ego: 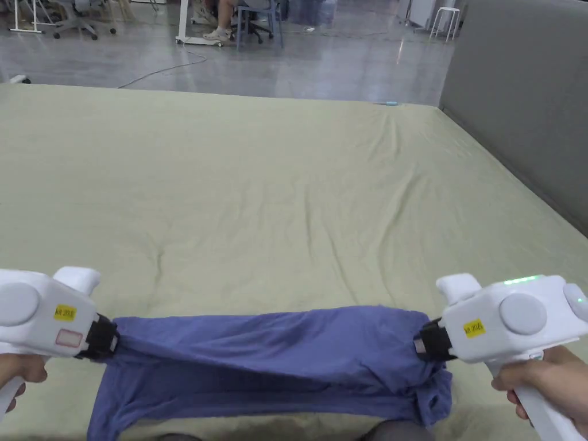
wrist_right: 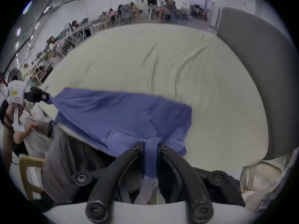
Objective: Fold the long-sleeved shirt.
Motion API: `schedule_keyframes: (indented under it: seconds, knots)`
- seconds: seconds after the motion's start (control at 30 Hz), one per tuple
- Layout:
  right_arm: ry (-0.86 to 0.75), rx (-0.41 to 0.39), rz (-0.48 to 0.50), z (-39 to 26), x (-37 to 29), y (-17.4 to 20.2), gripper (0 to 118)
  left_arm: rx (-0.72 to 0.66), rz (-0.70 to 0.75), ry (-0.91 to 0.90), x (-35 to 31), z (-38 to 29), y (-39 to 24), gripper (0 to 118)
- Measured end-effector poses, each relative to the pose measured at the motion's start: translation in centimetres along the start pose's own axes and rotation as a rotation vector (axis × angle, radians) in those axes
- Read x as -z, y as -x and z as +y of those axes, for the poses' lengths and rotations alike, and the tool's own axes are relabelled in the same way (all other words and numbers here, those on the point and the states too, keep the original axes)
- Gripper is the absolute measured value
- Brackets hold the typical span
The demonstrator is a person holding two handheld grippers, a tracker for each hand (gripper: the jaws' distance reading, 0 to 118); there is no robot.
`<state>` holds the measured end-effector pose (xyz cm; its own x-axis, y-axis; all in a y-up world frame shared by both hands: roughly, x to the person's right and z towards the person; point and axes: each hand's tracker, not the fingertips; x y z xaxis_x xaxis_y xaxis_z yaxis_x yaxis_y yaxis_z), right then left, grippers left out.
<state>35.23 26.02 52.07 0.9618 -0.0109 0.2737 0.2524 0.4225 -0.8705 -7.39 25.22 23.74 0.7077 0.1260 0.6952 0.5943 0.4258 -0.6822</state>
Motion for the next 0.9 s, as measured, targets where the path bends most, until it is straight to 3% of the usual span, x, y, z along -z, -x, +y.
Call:
schedule_keyframes:
  seconds: [0.13,0.2,0.37,0.4,0.43,0.47,0.5,0.53,0.6,0.63,0.67,0.7,0.73,0.77,0.8,0.9]
  knots:
    - [0.082,-0.075,-0.078,-1.5,3.2,0.4,10,0.013,0.003,0.095,2.5,-2.5,-0.5,3]
    - [0.091,-0.072,-0.113,-1.5,4.3,0.1,10,0.016,0.019,0.103,3.8,-3.2,-0.7,2]
    - [0.091,-0.040,-0.097,-1.3,4.2,-0.5,15,-0.024,0.010,0.127,4.8,-4.0,-0.8,3]
    - [0.064,-0.042,-0.096,-1.4,3.5,-0.5,31,-0.049,-0.014,0.078,4.2,-3.9,-0.8,9]
    - [0.020,-0.036,-0.113,-1.4,2.6,-0.3,55,-0.059,-0.046,0.037,3.3,-3.9,-0.6,28]
    - [-0.004,-0.029,-0.116,-1.5,1.6,-0.4,83,-0.073,-0.063,-0.001,2.3,-3.8,-0.5,65]
    - [-0.019,-0.035,-0.112,-1.2,0.5,-0.3,106,-0.085,-0.071,-0.032,1.3,-3.5,-0.5,110]
    - [-0.060,-0.036,-0.103,-0.8,-0.7,-0.1,106,-0.095,-0.071,-0.060,0.3,-3.1,-0.5,118]
    - [-0.122,-0.014,-0.129,0.9,-3.0,0.9,106,-0.111,-0.068,-0.154,-2.1,-1.7,-0.9,118]
    - [-0.135,-0.005,-0.146,1.7,-3.6,1.4,101,-0.122,-0.055,-0.173,-3.0,-1.0,-1.3,117]
    - [-0.165,0.005,-0.165,2.4,-4.1,2.1,81,-0.130,-0.036,-0.193,-3.8,-0.2,-1.7,108]
    - [-0.226,0.010,-0.177,3.1,-4.1,3.0,25,-0.105,-0.007,-0.242,-4.5,0.4,-2.5,65]
    - [-0.242,0.019,-0.199,3.9,-3.7,3.8,0,-0.066,0.009,-0.284,-5.1,0.8,-3.3,14]
    - [-0.206,0.045,-0.227,4.6,-3.0,4.4,0,-0.011,0.076,-0.289,-4.9,1.2,-4.4,0]
    - [-0.199,0.060,-0.229,5.3,-2.5,5.4,0,0.011,0.129,-0.293,-4.7,1.5,-5.0,0]
    - [-0.212,0.067,-0.180,6.2,-0.9,7.2,0,-0.049,0.074,-0.296,-3.8,2.1,-5.2,0]
